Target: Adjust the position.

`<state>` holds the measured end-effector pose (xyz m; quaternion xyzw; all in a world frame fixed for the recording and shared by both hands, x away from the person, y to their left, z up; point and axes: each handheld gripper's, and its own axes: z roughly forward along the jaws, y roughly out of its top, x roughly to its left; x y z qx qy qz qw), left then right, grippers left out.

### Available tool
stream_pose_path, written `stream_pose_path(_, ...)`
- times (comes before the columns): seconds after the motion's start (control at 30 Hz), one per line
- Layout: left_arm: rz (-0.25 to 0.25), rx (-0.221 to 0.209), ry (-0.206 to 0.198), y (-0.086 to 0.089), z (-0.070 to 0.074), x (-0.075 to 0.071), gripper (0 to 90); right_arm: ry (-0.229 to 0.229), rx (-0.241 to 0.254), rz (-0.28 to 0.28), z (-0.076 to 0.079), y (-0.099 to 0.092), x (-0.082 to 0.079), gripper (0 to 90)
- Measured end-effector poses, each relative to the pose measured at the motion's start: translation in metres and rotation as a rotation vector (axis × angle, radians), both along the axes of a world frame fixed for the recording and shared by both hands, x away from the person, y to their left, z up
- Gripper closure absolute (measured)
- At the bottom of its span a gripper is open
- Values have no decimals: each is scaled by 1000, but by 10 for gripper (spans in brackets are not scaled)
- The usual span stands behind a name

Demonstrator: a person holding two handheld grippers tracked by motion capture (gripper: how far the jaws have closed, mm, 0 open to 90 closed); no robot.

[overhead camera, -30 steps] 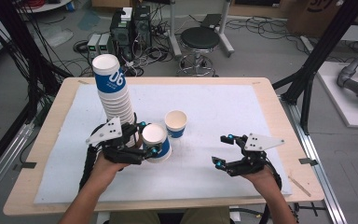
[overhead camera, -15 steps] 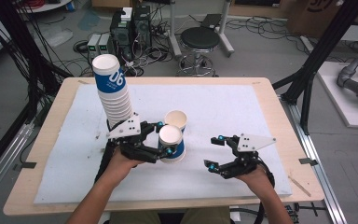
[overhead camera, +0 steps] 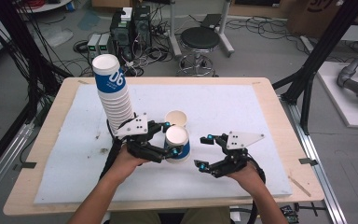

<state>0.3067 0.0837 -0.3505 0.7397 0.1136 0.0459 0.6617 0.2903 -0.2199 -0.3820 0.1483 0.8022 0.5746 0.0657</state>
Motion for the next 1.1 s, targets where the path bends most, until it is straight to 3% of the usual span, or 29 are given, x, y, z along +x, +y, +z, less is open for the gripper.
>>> stream_pose_path(0.43, -85, 13, -4, -17, -2, -1, 291, -3, 15, 39, -4, 4, 0, 190)
stream_pose_path(0.93, -109, -2, 7, -35, -5, -2, 294, 6, 51, 49, -7, 6, -3, 190)
stream_pose_path(1.1, -121, -32, 12, -38, -5, -2, 296, 3, 59, 65, -9, 7, -3, 190)
